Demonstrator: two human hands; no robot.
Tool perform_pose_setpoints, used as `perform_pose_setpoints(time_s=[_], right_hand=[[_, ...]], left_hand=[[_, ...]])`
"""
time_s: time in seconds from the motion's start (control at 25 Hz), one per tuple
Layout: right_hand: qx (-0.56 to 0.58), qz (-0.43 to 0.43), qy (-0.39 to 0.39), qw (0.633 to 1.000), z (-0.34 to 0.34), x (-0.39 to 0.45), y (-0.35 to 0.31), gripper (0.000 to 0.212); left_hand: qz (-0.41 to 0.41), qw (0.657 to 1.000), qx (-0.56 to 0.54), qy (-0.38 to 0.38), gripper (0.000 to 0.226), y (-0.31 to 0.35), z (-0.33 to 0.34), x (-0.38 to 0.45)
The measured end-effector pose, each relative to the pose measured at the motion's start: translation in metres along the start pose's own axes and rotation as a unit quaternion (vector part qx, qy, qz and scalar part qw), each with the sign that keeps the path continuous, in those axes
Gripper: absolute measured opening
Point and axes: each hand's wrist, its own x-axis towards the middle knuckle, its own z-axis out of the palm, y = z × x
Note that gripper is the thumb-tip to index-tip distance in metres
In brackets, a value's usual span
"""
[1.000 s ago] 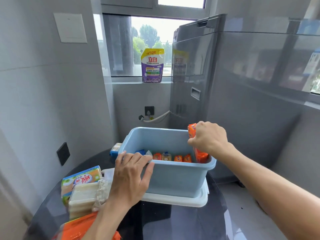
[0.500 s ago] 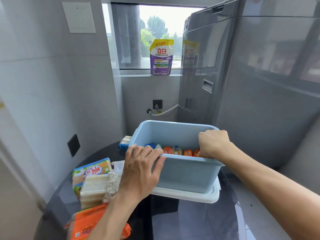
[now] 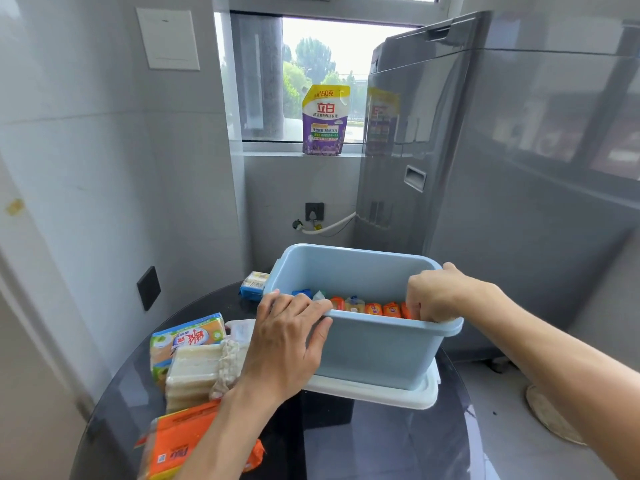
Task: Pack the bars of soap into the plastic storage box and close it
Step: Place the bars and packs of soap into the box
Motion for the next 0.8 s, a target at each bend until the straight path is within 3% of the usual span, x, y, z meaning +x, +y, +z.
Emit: perform_pose_setpoints(time_s=[0.16,0.28,0.36,0.44,0.52,0.56,0.68,0.8], right_hand=[[-0.055,-0.017,-0.02,0.998,0.006,0.004,-0.009,0.021],[0.02,0.007,0.139,0.99,0.019,0.003,-0.008,0.02],[0.089,-0.005,0.197,0.976,0.024,0.003,-0.01,0.02],[0.243,-0.021,0.208,0.947,0.021,-0.002,-0.006,0.023],[0.471,-0.042,0.173,0.864,0.016,-0.016,-0.004,0.03],[0.498,-0.063,0.146,0.852,0.014,-0.027,-0.006,0.036],[0.328,-0.05,0.16,0.93,0.023,-0.058,-0.037,0.049],[0.285,-0.01,0.23,0.93,0.025,-0.081,-0.076,0.051]], left_hand=[[0.012,1.0,-0.011,0.015,0.022,-0.001,0.005,0.0],[0.004,0.999,-0.029,0.03,0.025,-0.001,0.005,0.0],[-0.005,0.999,-0.026,0.039,0.027,0.001,0.007,-0.001],[-0.012,0.999,-0.031,0.025,0.031,0.002,0.007,0.0],[-0.025,0.999,-0.043,-0.009,0.038,-0.003,0.004,0.004],[-0.036,0.998,-0.053,-0.026,0.041,-0.006,0.002,0.006],[-0.092,0.989,-0.109,-0.04,0.04,-0.015,-0.002,0.019],[-0.162,0.972,-0.162,-0.056,0.035,-0.024,-0.001,0.028]])
